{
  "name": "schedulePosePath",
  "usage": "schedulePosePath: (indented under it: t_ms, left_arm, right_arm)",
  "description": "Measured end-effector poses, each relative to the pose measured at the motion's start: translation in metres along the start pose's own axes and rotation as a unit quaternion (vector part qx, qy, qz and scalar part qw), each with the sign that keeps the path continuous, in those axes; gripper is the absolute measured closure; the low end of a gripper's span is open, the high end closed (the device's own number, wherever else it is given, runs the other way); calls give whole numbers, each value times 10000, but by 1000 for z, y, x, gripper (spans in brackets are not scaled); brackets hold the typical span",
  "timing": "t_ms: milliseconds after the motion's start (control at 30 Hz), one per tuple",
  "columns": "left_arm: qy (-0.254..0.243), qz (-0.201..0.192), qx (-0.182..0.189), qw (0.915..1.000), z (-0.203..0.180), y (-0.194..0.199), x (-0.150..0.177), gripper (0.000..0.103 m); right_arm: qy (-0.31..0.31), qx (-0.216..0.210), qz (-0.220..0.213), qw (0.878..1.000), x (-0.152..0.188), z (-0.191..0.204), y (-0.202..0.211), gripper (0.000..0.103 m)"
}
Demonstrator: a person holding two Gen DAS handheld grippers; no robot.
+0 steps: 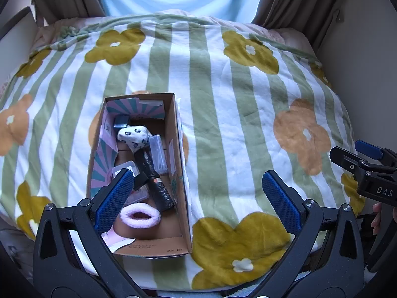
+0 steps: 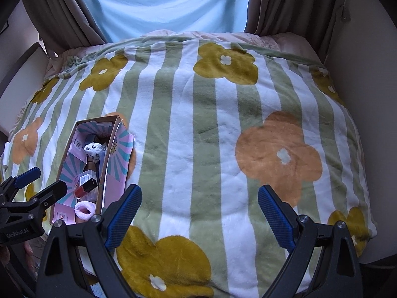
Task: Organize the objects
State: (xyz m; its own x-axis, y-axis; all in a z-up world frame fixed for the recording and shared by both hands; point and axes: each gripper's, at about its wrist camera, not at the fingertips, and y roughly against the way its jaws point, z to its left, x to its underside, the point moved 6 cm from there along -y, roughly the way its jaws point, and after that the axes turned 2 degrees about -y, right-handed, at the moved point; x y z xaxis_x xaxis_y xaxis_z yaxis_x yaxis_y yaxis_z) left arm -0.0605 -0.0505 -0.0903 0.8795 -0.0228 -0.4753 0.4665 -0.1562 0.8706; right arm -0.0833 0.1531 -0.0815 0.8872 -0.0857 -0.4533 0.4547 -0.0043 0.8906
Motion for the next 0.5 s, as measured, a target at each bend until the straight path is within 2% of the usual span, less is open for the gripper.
schedulePosePath:
  t_ms: [500]
  left_arm:
    - [-57, -15, -82, 9999, -2, 2, 3, 0]
  right_arm:
    - [-10, -28, -32, 10000, 0, 1, 3, 10]
